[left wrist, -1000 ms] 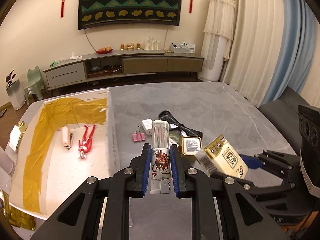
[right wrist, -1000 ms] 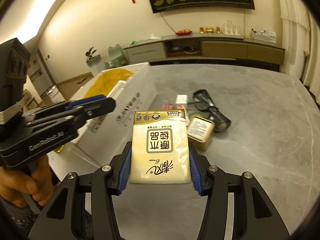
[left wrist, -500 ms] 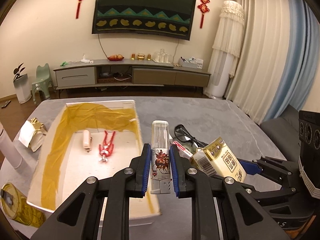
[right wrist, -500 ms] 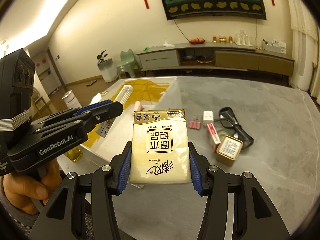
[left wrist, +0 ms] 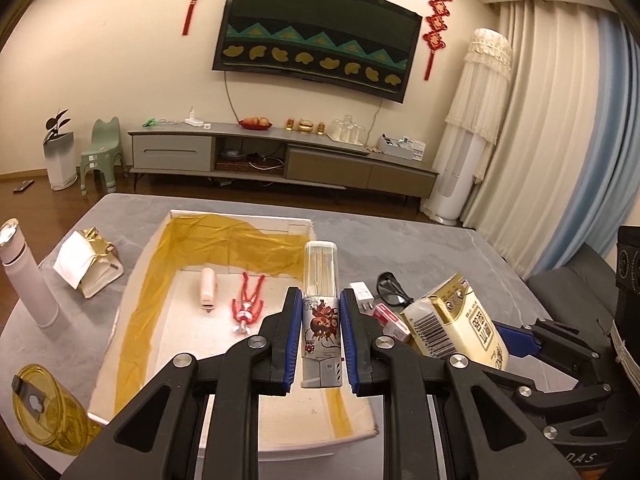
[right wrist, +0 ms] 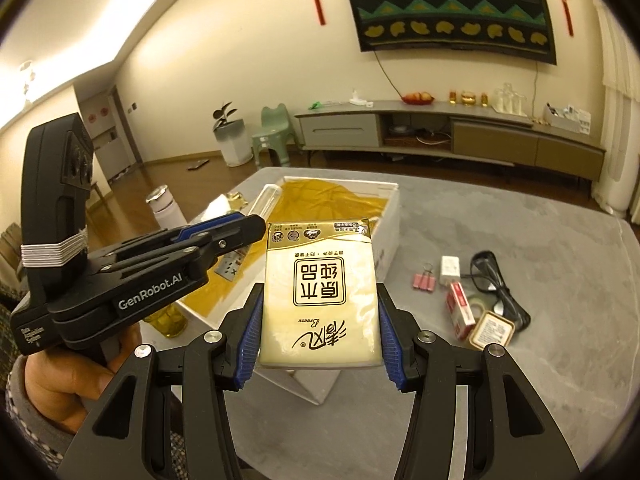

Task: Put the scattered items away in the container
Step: 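Carry the glass vial with the left tool while the right tool carries the tissue pack to the box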

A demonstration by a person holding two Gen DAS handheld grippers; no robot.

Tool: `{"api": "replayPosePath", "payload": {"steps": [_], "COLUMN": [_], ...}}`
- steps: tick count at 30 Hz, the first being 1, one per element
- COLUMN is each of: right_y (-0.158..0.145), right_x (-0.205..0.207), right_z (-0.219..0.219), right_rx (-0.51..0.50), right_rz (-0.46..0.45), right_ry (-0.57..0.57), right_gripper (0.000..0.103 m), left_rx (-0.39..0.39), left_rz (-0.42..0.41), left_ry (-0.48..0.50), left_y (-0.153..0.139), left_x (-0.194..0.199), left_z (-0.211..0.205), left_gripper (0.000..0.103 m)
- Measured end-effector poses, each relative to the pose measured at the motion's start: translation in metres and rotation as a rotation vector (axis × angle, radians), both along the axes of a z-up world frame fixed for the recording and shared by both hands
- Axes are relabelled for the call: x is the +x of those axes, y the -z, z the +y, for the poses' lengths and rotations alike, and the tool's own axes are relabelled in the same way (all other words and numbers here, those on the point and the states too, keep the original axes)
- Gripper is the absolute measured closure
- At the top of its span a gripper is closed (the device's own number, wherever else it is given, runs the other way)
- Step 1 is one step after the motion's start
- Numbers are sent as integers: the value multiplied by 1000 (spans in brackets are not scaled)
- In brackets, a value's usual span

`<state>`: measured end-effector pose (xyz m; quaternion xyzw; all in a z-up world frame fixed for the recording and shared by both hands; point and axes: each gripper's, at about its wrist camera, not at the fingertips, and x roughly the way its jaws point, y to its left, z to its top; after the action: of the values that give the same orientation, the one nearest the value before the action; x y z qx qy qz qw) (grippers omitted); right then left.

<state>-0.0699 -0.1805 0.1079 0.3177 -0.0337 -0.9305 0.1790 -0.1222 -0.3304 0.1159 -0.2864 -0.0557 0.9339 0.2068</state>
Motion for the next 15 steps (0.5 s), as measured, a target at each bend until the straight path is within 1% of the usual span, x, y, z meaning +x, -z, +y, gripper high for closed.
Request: {"api": "replayPosePath", "payload": {"steps": [3, 9, 15], "right_y": [-1, -3, -5], "right_x": [-4, -16, -32], "right_z": [-8, -22, -36], "right_rx": [18, 45, 74], "right_rz": [4, 9, 8], "right_ry": [-10, -28, -48], "right_gripper": [49, 49, 49], "left_rx": [18, 31, 44], "left_rz": [-11, -6, -43], "left_ry": [-11, -42, -66], "left_y": [0, 0, 9], "left_x": [-4, -9, -24], "left_z": [-10, -26, -42], "left_gripper": [83, 83, 83]}}
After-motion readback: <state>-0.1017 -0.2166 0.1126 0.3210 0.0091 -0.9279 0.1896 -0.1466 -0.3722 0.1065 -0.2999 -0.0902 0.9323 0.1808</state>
